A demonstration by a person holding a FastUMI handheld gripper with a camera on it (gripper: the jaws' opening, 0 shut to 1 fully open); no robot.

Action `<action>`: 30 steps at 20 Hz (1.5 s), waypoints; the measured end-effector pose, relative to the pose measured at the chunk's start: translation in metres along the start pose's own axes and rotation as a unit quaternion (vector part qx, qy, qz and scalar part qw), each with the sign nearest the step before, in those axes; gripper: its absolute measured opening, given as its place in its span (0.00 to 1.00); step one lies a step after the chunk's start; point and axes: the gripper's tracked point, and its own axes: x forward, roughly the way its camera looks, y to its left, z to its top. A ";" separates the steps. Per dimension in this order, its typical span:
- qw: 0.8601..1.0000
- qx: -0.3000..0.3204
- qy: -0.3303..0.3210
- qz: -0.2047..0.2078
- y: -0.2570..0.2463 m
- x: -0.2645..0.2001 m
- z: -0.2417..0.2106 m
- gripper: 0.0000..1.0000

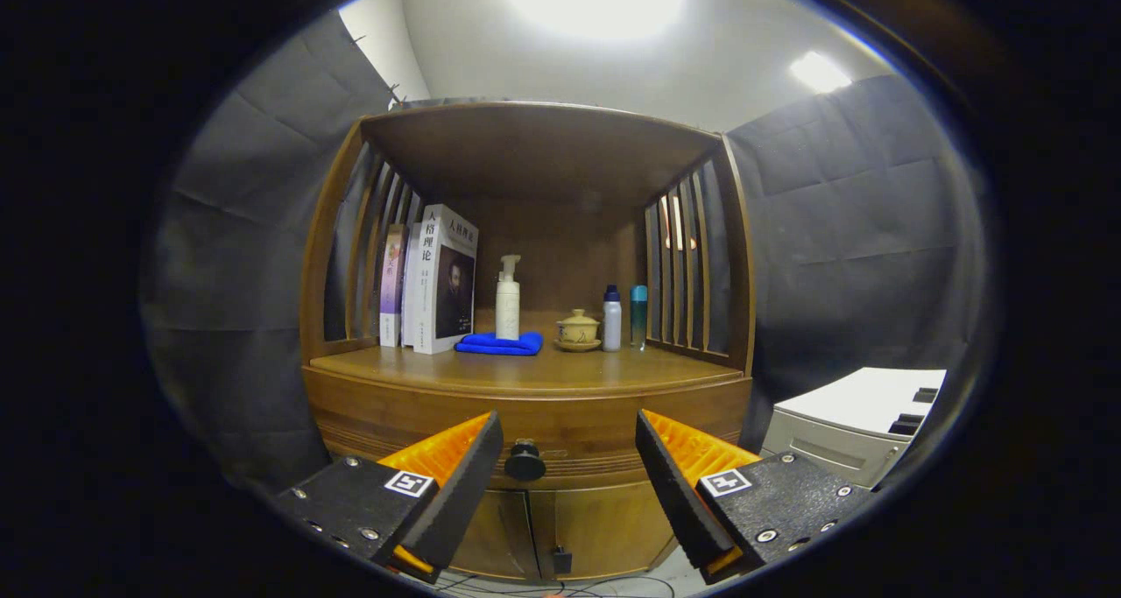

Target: Pull open the drawer, take out the items inside it, and place them on the countertop above the cabinet.

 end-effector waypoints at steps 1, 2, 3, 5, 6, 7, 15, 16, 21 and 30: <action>1.000 0.000 0.000 -0.004 0.000 -0.001 0.000 0.95; 1.000 -0.001 0.000 -0.006 -0.001 -0.002 0.000 0.95; 1.000 -0.003 0.000 -0.006 0.001 -0.002 0.000 0.95; 1.000 -0.014 0.012 -0.003 0.004 -0.001 -0.008 0.95; 1.000 -0.024 0.019 -0.001 0.004 0.000 -0.013 0.95; 0.999 -0.035 0.028 0.000 0.005 0.000 -0.017 0.95; 0.993 -0.003 0.106 0.041 0.031 0.035 -0.075 0.95; 0.992 -0.002 0.115 0.044 0.031 0.044 -0.081 0.95; 0.990 0.005 0.105 0.096 0.054 0.082 -0.091 0.93; 0.988 0.002 0.130 0.089 0.051 0.094 -0.113 0.49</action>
